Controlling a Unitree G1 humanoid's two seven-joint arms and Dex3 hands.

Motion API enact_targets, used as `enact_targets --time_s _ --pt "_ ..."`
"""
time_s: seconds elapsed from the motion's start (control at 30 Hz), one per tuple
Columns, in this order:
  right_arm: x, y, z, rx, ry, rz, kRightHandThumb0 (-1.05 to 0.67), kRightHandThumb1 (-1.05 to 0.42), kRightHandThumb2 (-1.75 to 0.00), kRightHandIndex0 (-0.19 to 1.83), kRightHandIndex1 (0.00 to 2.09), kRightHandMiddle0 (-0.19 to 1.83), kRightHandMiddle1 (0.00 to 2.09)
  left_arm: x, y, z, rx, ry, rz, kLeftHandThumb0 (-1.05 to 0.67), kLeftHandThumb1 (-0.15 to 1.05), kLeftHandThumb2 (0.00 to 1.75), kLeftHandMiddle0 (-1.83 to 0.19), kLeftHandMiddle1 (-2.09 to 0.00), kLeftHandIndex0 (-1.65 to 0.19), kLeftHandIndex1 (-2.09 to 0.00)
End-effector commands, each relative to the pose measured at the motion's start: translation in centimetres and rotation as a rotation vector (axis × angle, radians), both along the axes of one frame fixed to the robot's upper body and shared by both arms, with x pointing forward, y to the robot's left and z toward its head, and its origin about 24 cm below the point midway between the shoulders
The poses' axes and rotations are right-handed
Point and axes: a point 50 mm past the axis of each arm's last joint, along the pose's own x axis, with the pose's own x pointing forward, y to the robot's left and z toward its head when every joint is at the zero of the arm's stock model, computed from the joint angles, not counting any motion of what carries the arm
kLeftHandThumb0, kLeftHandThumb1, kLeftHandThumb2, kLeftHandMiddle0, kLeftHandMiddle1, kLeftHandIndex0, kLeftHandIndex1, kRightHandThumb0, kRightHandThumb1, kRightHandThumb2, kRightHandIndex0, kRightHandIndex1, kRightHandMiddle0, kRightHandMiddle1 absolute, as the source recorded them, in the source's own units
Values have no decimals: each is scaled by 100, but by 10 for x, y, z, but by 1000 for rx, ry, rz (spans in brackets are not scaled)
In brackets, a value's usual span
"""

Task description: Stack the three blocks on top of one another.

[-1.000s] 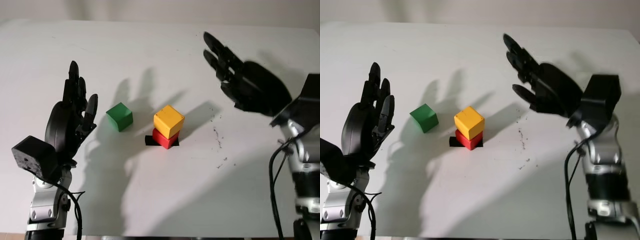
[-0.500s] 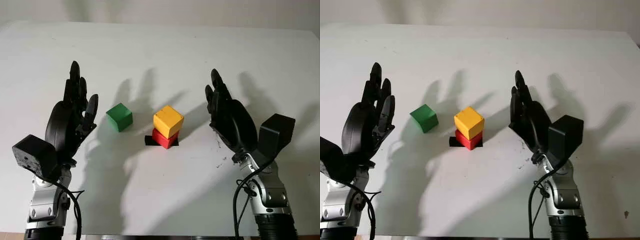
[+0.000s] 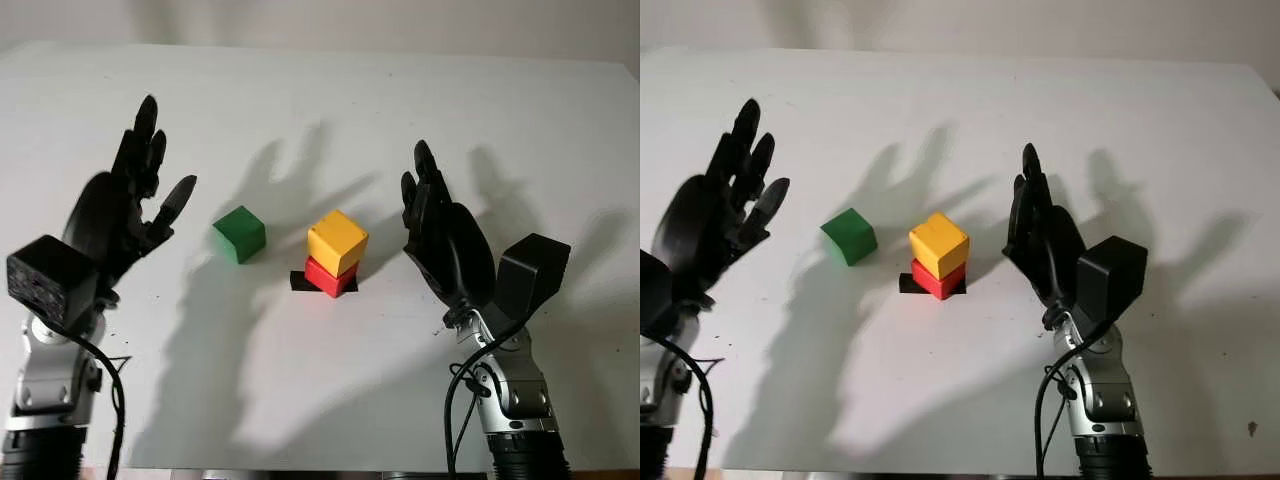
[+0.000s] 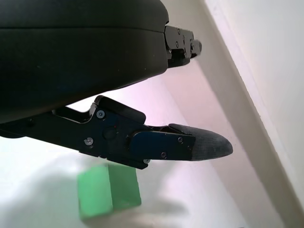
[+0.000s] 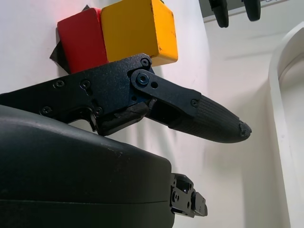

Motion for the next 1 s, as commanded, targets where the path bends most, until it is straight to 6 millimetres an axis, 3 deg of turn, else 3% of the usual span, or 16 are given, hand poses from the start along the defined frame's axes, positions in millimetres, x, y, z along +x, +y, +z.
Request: enact_targets --time_s 0.0,0.17,0.37,0.6,0.97 --pt "0 -5 2 6 -21 -5 -81 -105 -86 -19 0 -19 0 3 4 31 237 -9 -11 -72 97 5 -12 -5 -23 -14" --pt "-1 -8 2 11 -18 -33 -81 -105 -85 -19 0 -19 0 13 -7 68 773 -29 -13 -74 80 3 -5 -4 -31 -9" --pt "-1 -10 1 28 -26 -41 -80 -105 -82 -19 0 -19 0 25 -26 67 1088 -82 -62 -79 80 5 -1 -4 -30 -6" --pt "-3 -10 1 28 -19 -40 -80 -105 -81 -19 0 -19 0 30 -39 50 1224 -108 -131 -67 79 6 1 -4 -30 -5" --pt "-5 -11 -1 18 5 -8 -78 -105 -82 -19 0 -19 0 34 -55 25 1178 -252 -195 -56 81 6 1 -5 -39 -8"
